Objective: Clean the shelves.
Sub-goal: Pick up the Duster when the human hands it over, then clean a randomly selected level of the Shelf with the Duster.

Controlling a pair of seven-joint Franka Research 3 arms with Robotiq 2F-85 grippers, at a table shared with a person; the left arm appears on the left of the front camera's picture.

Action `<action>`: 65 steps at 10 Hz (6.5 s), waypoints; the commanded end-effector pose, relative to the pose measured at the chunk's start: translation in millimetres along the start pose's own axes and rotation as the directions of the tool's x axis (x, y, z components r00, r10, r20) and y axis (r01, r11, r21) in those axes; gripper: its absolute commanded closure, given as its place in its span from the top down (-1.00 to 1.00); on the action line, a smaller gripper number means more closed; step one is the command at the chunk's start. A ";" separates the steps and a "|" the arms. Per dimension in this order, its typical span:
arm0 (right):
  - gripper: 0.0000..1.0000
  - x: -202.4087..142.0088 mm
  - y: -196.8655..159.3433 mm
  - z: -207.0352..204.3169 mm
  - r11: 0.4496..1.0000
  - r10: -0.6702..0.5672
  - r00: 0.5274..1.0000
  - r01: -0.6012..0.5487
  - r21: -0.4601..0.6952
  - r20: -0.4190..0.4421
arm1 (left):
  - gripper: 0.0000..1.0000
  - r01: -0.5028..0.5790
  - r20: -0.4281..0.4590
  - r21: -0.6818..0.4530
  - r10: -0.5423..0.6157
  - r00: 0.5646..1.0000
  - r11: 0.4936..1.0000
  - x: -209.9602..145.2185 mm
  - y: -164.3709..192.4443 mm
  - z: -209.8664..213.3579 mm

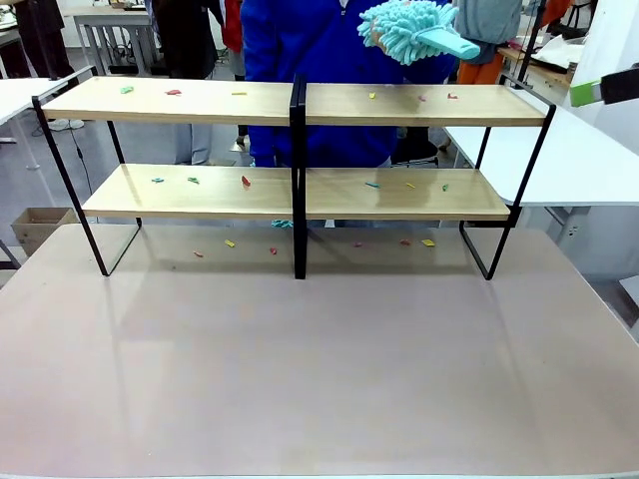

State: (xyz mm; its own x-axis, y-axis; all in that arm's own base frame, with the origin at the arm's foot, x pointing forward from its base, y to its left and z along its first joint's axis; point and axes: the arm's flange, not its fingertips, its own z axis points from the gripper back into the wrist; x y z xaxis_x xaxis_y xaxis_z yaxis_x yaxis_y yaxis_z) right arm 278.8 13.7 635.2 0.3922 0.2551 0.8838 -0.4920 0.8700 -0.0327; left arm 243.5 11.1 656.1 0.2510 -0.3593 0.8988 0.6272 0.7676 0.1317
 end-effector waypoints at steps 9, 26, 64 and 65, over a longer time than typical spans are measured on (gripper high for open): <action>1.00 130.2 -19.1 -128.7 0.667 -0.745 0.667 0.744 -0.027 -0.004 | 1.00 -0.002 0.005 -0.006 0.002 1.000 1.000 0.7 -0.9 -0.5; -1.00 145.6 -29.3 -181.2 0.435 -0.754 0.513 0.858 0.274 -0.409 | 1.00 -0.002 0.005 -0.006 0.002 1.000 1.000 0.7 -0.9 -0.5; -0.75 -70.7 26.7 100.7 0.717 0.247 0.641 0.384 0.582 -0.727 | 1.00 -0.002 0.005 -0.006 0.002 1.000 1.000 0.7 -0.9 -0.5; -0.75 -80.3 60.9 64.7 0.728 0.252 0.655 0.357 0.586 -0.712 | 1.00 -0.002 0.005 -0.006 0.002 1.000 1.000 0.7 -0.9 -0.5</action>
State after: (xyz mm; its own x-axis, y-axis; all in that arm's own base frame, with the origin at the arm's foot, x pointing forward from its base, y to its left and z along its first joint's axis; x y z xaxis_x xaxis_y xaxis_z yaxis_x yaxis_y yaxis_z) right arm 163.9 -15.2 614.4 0.6810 0.7064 0.1930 -0.6413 0.4480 0.6229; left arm 242.8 10.2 657.0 0.2477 -0.3593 0.8997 0.6299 0.7653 0.1322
